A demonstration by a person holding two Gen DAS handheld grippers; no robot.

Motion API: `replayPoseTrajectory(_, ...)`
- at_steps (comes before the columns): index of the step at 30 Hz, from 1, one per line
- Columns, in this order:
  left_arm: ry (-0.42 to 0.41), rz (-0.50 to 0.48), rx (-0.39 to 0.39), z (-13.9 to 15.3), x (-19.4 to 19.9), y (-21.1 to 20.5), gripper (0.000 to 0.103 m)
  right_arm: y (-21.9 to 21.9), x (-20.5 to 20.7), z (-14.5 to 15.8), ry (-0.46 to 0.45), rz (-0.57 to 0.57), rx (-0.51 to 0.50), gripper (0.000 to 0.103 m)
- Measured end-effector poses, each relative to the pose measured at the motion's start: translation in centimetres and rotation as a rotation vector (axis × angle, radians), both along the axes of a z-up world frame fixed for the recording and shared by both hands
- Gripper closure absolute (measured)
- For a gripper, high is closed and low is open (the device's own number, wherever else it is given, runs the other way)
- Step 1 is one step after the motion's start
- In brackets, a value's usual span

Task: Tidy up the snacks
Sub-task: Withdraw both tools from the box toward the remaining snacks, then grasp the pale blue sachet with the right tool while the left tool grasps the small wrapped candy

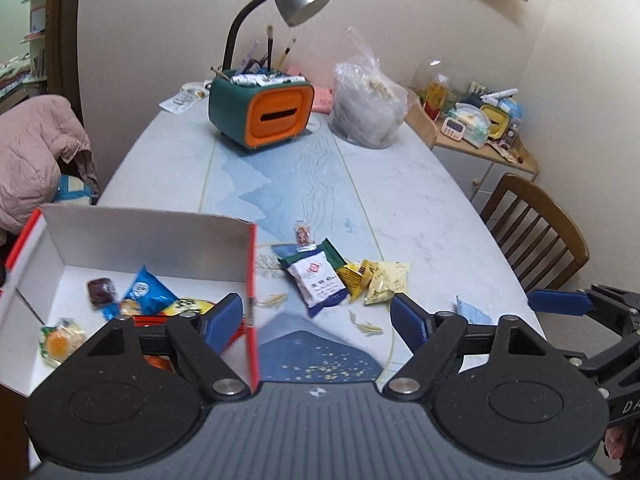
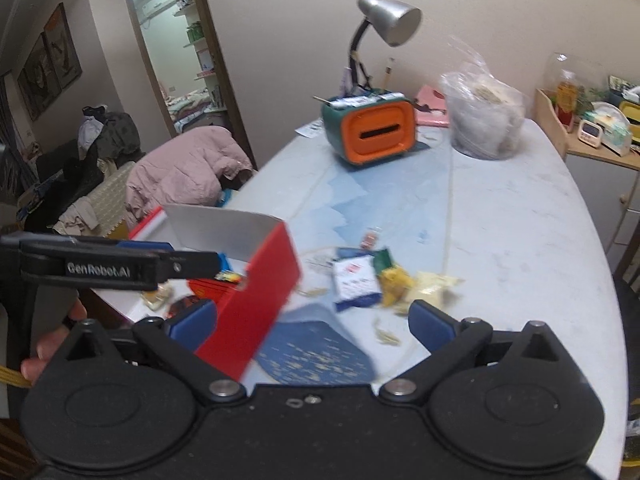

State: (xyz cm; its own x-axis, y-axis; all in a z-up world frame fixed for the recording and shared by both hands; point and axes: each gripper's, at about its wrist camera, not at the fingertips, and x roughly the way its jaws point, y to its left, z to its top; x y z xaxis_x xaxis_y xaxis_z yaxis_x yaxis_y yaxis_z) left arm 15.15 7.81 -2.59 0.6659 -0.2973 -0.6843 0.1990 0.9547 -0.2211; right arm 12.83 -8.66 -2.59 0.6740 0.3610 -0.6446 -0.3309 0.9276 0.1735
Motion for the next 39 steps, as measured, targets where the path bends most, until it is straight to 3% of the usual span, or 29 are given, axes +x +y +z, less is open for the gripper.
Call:
replayPoseTrajectory(13, 0.087, 0.127, 0.036, -1.8, 6.5, -6.6, 0.022, -10.2, 2.0, -2.9, 0.055, 0.050, -0.117, 0.001)
replayPoseTrajectory(18, 0.101, 0.134, 0.059, -2.5, 9.2, -8.6, 0.022, -13.4, 3.4, -4.8, 0.102, 0.049, -0.142, 0.003)
replayPoseTrajectory(27, 0.184, 0.216, 0.070, -4.2, 17.1, -8.3, 0.022, -14.6, 6.7, -8.9, 0.194, 0.140, -0.206, 0.005)
replayPoseTrajectory(31, 0.232, 0.215, 0.060, -5.7, 20.1, -8.4, 0.022, -15.0, 8.0, -10.4, 0.227, 0.155, -0.214, 0.007)
replayPoseTrajectory(39, 0.294, 0.167, 0.127, -9.7, 23.7, -10.0, 0.024, -15.5, 9.8, -13.1, 0.267, 0.180, -0.247, 0.009)
